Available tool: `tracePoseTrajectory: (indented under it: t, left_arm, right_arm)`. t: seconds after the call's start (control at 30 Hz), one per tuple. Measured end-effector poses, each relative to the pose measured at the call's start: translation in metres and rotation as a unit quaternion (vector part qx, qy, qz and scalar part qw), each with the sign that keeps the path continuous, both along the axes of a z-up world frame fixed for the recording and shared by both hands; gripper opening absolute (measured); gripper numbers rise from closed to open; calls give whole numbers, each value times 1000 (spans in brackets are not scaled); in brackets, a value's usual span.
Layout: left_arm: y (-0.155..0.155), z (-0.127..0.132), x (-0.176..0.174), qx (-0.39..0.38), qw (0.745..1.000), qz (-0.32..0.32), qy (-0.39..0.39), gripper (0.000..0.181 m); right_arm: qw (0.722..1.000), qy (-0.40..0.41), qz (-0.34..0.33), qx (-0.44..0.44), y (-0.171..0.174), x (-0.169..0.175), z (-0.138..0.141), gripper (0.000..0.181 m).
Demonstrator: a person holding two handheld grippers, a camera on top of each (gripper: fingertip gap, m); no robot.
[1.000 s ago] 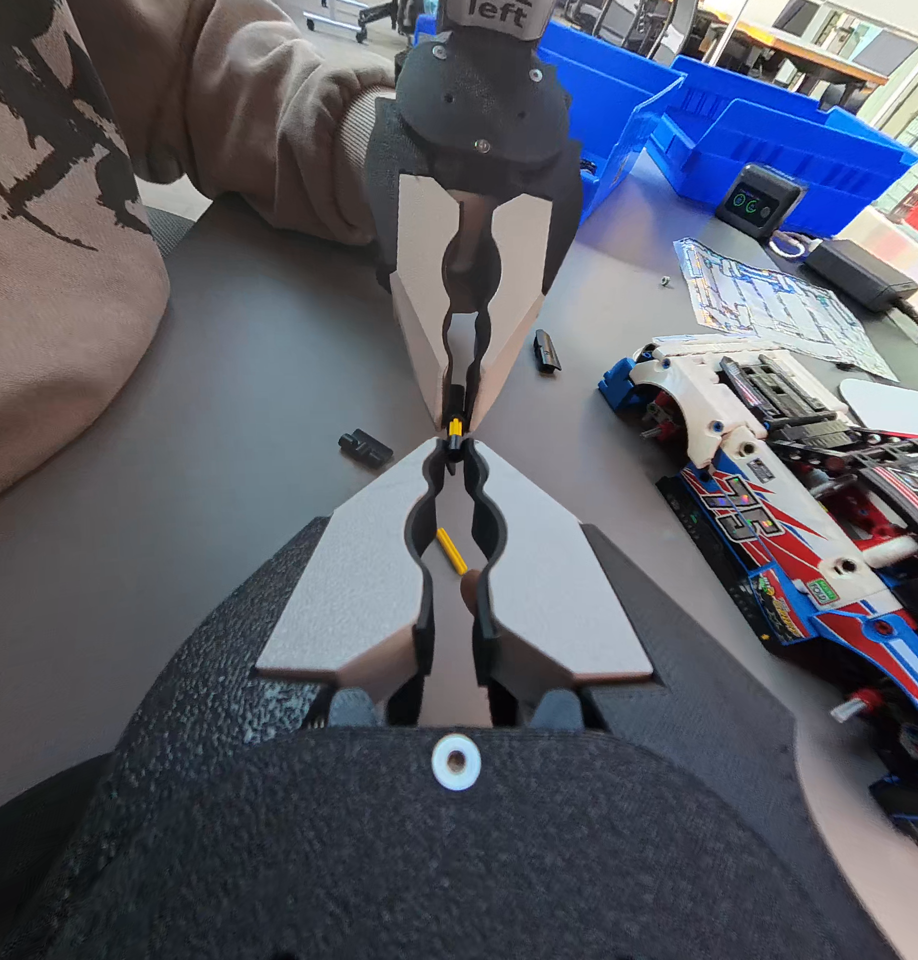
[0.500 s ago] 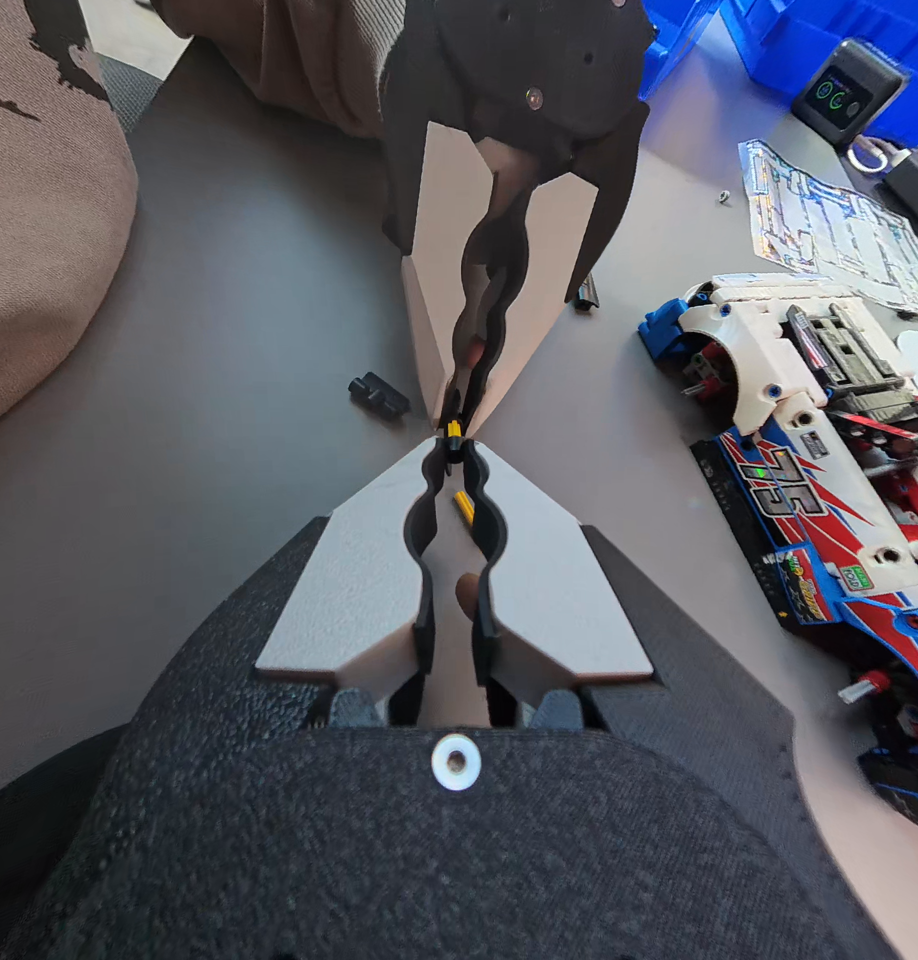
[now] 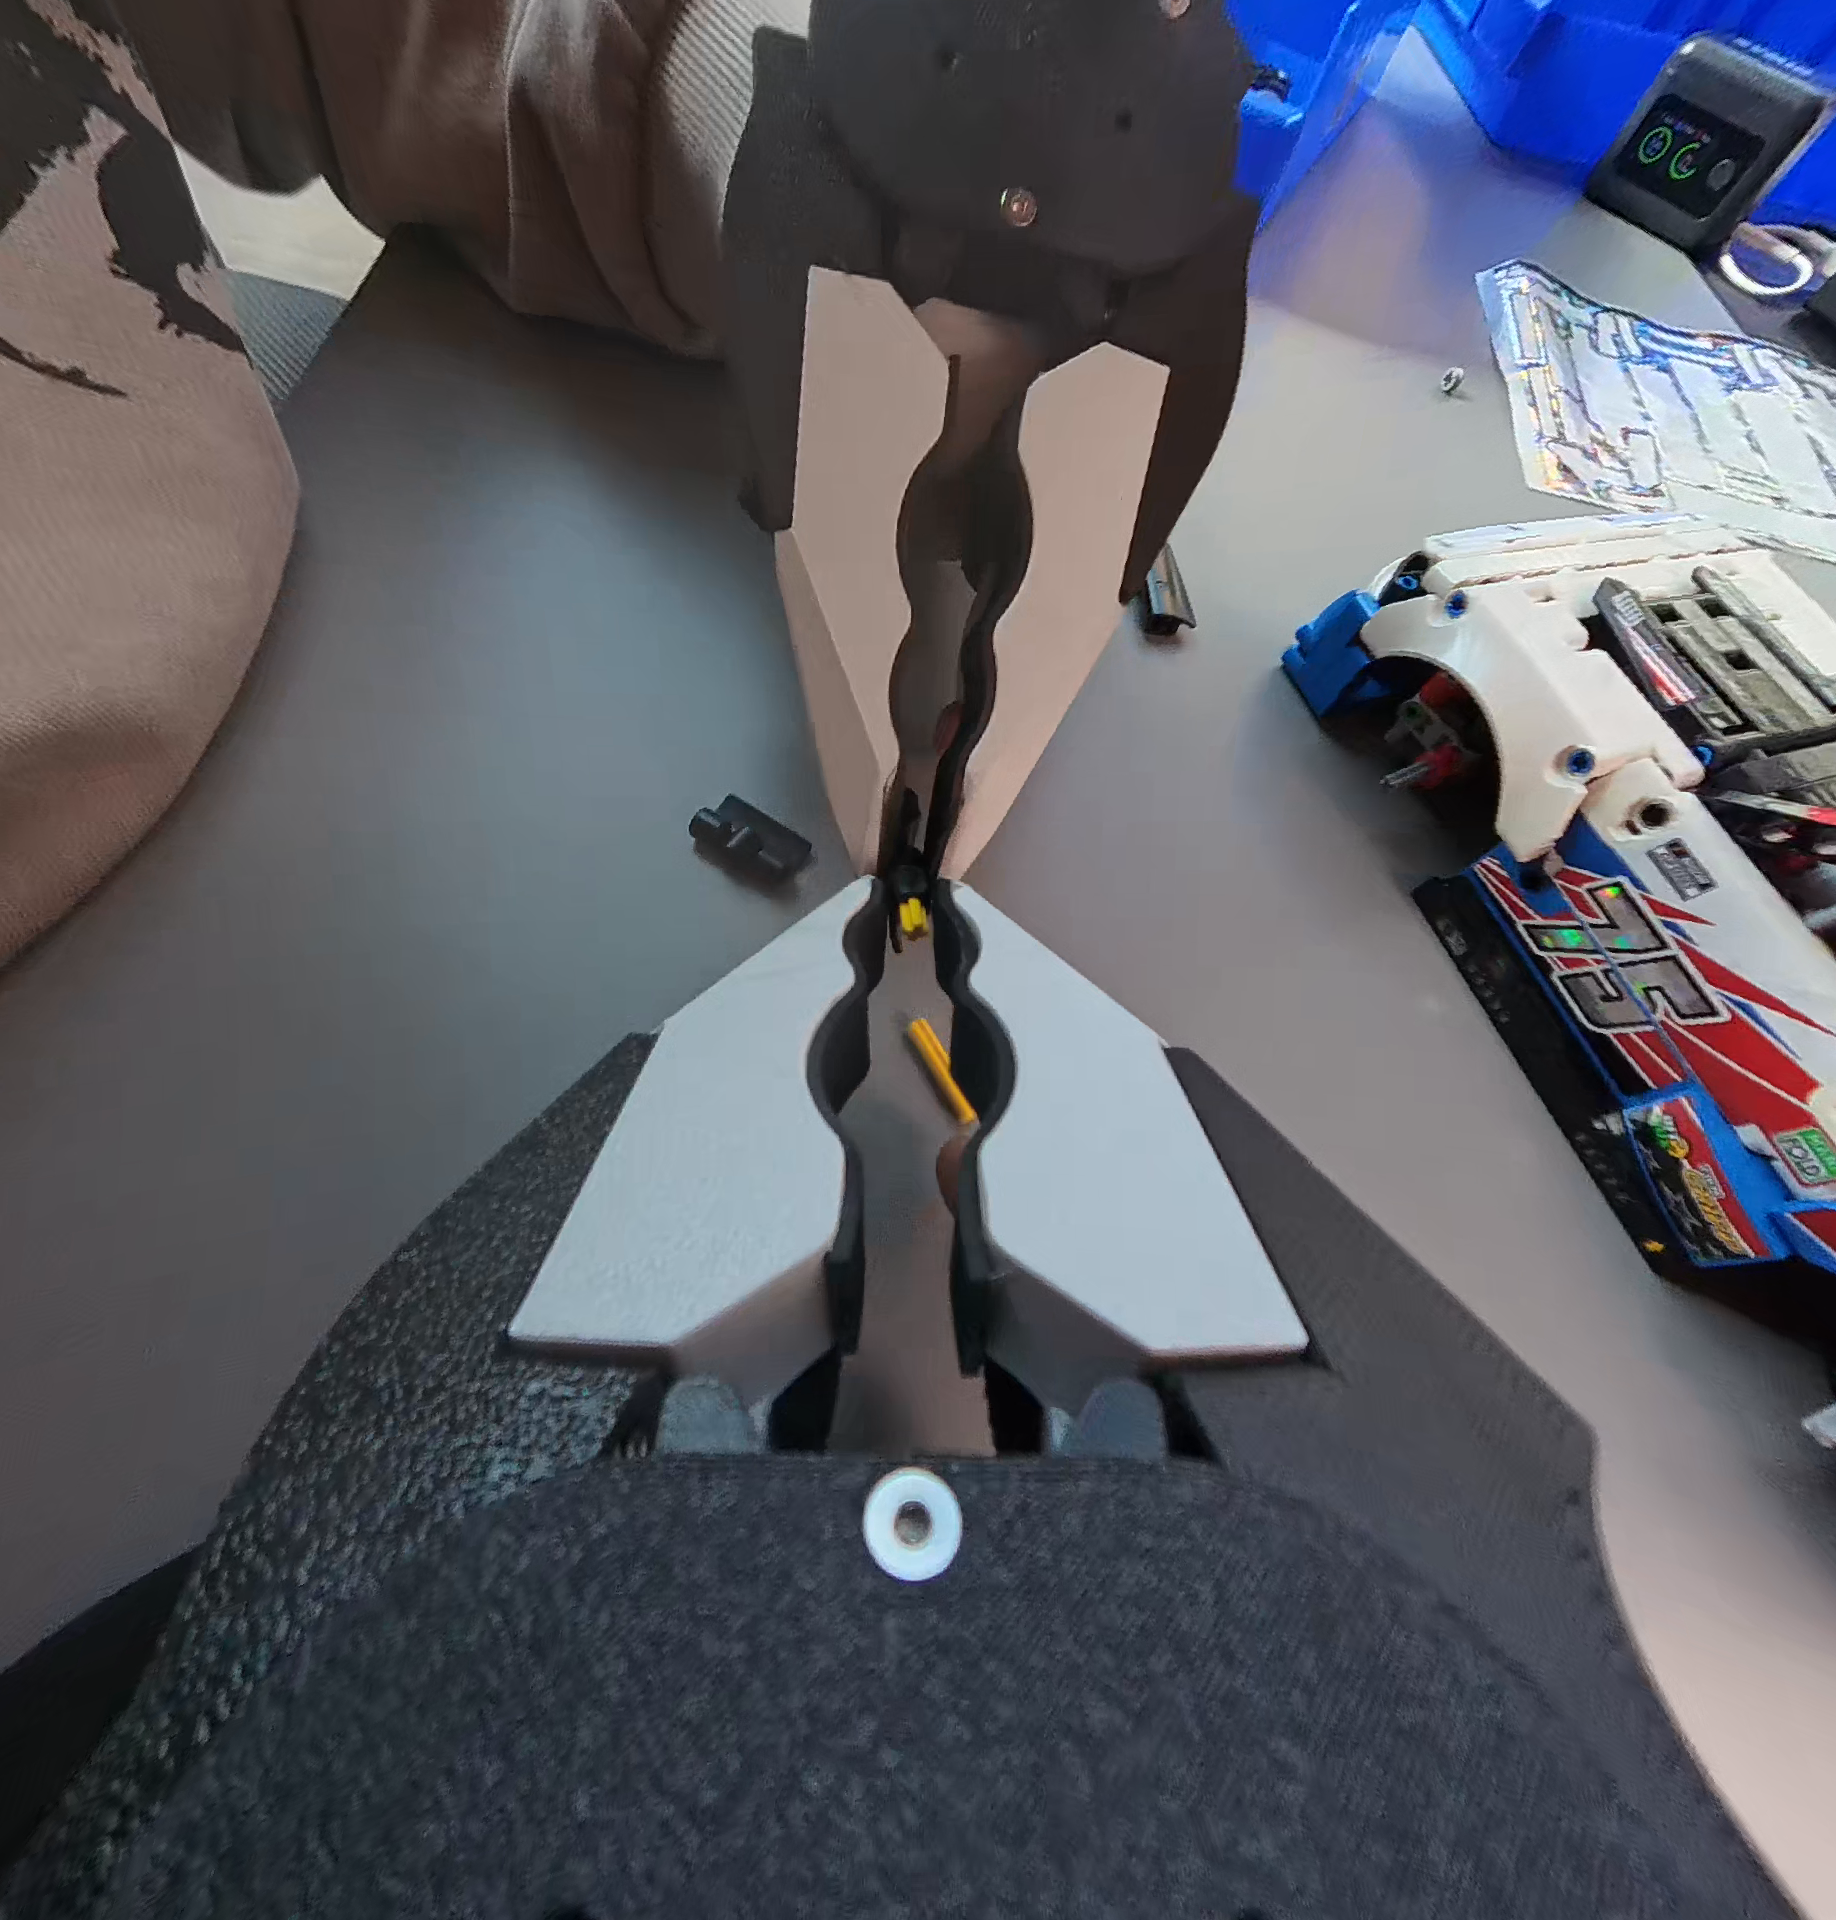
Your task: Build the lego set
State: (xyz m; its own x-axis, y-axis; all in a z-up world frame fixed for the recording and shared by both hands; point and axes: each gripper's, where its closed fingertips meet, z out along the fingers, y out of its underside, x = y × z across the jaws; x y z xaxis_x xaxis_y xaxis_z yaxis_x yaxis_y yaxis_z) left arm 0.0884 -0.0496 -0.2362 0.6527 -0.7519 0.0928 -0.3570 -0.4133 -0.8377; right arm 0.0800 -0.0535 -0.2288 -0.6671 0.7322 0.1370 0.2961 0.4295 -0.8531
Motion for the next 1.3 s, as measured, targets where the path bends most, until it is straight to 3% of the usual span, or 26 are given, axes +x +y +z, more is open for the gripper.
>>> tracePoseTrajectory:
  t: [0.03, 0.2, 0.33, 0.53, 0.67, 0.8, 1.07, 1.3]
  left_arm:
    - [0, 2, -1, -7, 1000, 2, -15, 5]
    - [0, 10, -6, -43, 995, 19, -87, 5]
    - [0, 23, -4, -88, 978, 23, -189, 5]
    - [10, 51, -11, -163, 904, 52, -391, 5]
    - [17, 58, -19, -185, 863, 72, -465, 4]
    - [20, 60, -19, -188, 853, 78, -481, 5]
    - [20, 64, -17, -189, 840, 79, -503, 5]
    - [19, 59, -18, -174, 863, 85, -467, 7]
  right_arm:
    - [1000, 5, -5, -5, 2, -1, 3, 8]
    - [999, 50, -12, -4, 5, -2, 16, 10]
    - [997, 69, -16, 0, 4, -4, 21, 12]
    - [989, 139, -51, 20, 10, -12, 42, 34]
    - [982, 160, -83, 56, 16, -20, 45, 46]
    - [977, 173, -103, 76, 14, -27, 45, 47]
    - [971, 188, -122, 83, 20, -28, 50, 33]
    - [972, 182, -121, 88, 22, -27, 46, 22]
